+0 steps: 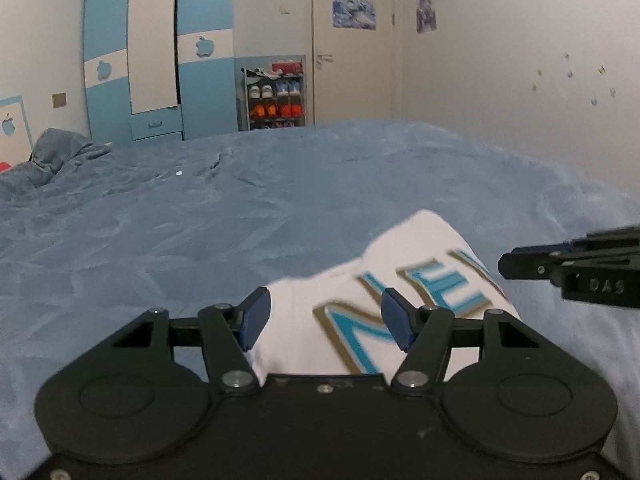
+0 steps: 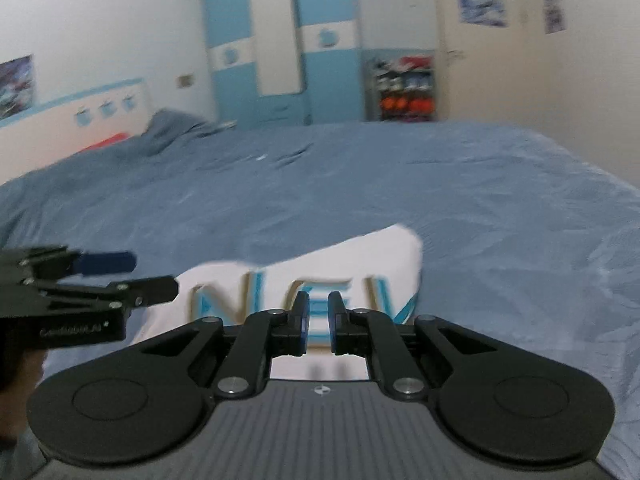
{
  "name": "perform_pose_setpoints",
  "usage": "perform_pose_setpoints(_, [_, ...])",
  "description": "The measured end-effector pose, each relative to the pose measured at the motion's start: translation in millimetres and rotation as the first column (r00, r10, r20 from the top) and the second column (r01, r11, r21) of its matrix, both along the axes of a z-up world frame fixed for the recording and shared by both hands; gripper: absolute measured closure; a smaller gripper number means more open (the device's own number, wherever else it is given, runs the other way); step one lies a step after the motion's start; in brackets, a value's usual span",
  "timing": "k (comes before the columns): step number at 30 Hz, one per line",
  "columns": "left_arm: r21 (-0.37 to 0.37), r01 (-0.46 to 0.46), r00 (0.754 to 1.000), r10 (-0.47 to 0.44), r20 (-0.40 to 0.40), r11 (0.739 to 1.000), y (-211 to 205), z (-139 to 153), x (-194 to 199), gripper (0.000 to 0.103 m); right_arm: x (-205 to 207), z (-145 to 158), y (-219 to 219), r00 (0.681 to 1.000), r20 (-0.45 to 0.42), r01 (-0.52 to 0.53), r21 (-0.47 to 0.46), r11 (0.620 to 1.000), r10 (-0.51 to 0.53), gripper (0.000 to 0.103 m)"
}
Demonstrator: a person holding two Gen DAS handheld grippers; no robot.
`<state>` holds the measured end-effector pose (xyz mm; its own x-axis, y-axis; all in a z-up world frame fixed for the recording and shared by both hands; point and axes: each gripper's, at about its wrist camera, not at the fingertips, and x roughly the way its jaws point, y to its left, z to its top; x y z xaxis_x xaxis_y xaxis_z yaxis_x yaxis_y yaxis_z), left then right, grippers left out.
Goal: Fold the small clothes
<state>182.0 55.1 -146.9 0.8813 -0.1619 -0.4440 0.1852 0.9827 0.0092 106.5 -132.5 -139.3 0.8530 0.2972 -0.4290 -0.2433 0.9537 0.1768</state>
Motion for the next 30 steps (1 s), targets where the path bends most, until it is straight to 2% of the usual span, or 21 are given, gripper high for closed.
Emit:
perform_pose_setpoints(5, [-0.058,-0.017,1.0,0.018,0.017,0.998,4,-24,27,0.04,30,-34,7,0.998,-0.005,0.061,0.012,0.998,-0.061,0.093])
perform_pose_setpoints(7, [-0.069,-0.039,0.999,0.037,-0.028,0.997,8,-42,40,0.038,34,-52,11,0.997,-0.023,0.07,-0.007,0.998,-0.07,0.093])
perform_pose_setpoints(9, [-0.052,-0.036,0.994,0.031,-0.1,0.998,11,-65,49,0.037,35,-69,16,0.997,-0.038,0.067,-0.033,0.997,-0.068,0.093])
perform_pose_setpoints(11, [-0.027,-0.035,0.998,0.033,-0.062,0.999,9,-78,43,0.036,27,-77,18,0.997,-0.009,0.075,-0.044,0.996,-0.076,0.093])
perform_pose_setpoints(14, [0.034,-0.052,0.999,0.052,-0.015,0.998,-2,-84,38,0.035,23,-81,21,0.997,0.009,0.083,-0.066,0.994,-0.083,0.093])
perform_pose_setpoints(17, [0.033,-0.054,0.998,0.054,-0.016,0.998,-3,-79,37,0.035,23,-75,12,0.997,-0.007,0.073,-0.016,0.997,-0.074,0.093])
perform_pose_setpoints(19, [0.023,-0.055,0.998,0.056,-0.032,0.998,1,-66,40,0.038,27,-63,8,0.997,-0.005,0.081,0.018,0.997,-0.081,0.093])
perform_pose_setpoints(21, [0.004,-0.047,0.999,0.047,-0.011,0.999,4,-49,38,0.038,26,-50,4,0.994,0.021,0.107,0.044,0.993,-0.108,0.087])
perform_pose_setpoints(24, [-0.011,-0.034,0.998,0.035,0.053,0.999,2,-23,38,0.038,34,-28,-1,0.989,0.07,0.127,0.074,0.989,-0.132,0.085])
perform_pose_setpoints(27, [0.001,-0.028,0.994,0.027,0.103,1.0,-7,-11,49,0.037,51,-18,2,0.98,0.111,0.159,0.068,0.985,-0.166,0.084])
perform_pose_setpoints(30, [0.017,-0.028,0.997,0.027,0.066,0.999,-16,-18,73,0.037,76,-19,7,0.973,0.097,0.207,0.028,0.978,-0.208,0.084])
